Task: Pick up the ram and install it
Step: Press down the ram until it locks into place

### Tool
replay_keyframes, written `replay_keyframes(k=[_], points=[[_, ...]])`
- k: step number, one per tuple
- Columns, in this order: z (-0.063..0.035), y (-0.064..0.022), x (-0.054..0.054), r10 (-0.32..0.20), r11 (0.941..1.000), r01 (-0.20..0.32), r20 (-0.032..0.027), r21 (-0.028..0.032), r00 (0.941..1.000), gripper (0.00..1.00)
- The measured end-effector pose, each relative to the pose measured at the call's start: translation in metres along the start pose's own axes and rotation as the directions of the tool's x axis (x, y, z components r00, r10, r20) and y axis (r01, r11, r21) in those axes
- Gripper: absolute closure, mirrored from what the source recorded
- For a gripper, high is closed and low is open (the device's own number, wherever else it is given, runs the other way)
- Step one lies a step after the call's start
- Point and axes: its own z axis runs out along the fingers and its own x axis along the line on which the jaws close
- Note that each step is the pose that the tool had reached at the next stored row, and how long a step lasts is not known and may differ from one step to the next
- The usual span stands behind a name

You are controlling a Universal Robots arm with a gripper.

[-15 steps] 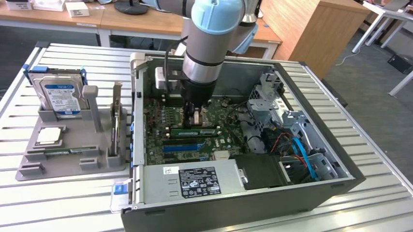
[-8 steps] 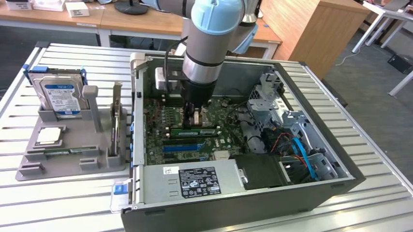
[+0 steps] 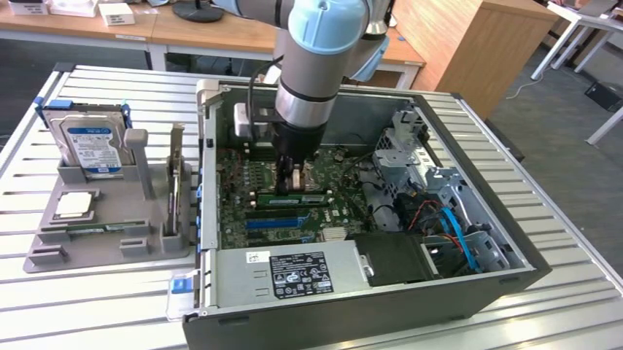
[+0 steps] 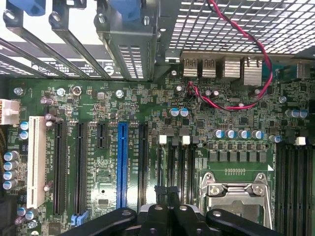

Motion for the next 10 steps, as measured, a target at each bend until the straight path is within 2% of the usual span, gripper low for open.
replay_keyframes(k=[10], points=[[0.0031, -0.0001, 0.0001, 0.0, 1.0, 0.0, -0.0001, 0.0, 1.0, 0.89]])
